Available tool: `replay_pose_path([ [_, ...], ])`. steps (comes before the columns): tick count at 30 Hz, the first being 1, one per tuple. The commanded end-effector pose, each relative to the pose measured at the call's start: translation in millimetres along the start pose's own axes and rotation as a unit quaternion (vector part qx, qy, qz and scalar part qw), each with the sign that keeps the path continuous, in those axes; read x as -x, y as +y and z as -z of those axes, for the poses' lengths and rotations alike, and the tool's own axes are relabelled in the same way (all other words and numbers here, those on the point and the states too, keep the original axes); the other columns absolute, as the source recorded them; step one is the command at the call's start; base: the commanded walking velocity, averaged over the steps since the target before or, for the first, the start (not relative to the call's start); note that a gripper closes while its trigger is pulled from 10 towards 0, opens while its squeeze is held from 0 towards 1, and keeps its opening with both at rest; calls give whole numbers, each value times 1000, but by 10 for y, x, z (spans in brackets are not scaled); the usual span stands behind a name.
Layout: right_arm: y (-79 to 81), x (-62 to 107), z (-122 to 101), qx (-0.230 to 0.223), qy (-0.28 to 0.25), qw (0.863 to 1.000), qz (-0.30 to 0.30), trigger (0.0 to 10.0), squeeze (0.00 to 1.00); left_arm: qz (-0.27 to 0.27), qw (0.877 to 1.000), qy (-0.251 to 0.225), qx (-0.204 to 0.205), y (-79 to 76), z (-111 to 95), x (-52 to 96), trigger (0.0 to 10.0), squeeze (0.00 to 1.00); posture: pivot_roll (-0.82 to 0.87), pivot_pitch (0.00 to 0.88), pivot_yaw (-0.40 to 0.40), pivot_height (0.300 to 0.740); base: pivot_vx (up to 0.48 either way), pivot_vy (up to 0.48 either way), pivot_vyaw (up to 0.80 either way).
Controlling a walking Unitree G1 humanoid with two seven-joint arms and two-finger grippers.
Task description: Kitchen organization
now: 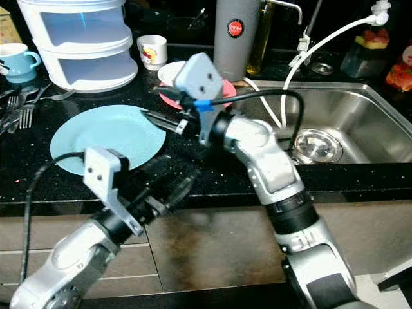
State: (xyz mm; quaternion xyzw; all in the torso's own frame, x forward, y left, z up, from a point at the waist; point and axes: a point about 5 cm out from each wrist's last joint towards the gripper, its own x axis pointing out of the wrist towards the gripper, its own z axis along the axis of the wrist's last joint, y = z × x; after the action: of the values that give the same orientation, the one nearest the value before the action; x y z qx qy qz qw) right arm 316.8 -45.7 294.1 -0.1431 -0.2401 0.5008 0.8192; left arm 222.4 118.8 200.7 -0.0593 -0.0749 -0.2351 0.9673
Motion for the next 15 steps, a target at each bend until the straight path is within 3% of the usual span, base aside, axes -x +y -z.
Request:
replay_pose_path([
  [1,-5,-9,21,-2,5,1000,11,10000,0,-51,999,0,-14,139,9,43,10000,0,167,0,-44,740,0,0,769],
  [4,-5,-16,19,-7,2,1000,16,10000,0,-78,997,-5,-23,214,-13,74,10000,0,171,0,-45,740,0,0,769],
  [8,-10,-56,-3,6,-2,1000,20,10000,0,-152,987,-6,-53,407,-41,140,10000,0,177,0,-48,740,0,0,767],
  [15,14,-74,86,30,26,999,12,10000,0,-186,980,-8,-68,474,-72,191,10000,0,190,0,-54,740,0,0,767],
])
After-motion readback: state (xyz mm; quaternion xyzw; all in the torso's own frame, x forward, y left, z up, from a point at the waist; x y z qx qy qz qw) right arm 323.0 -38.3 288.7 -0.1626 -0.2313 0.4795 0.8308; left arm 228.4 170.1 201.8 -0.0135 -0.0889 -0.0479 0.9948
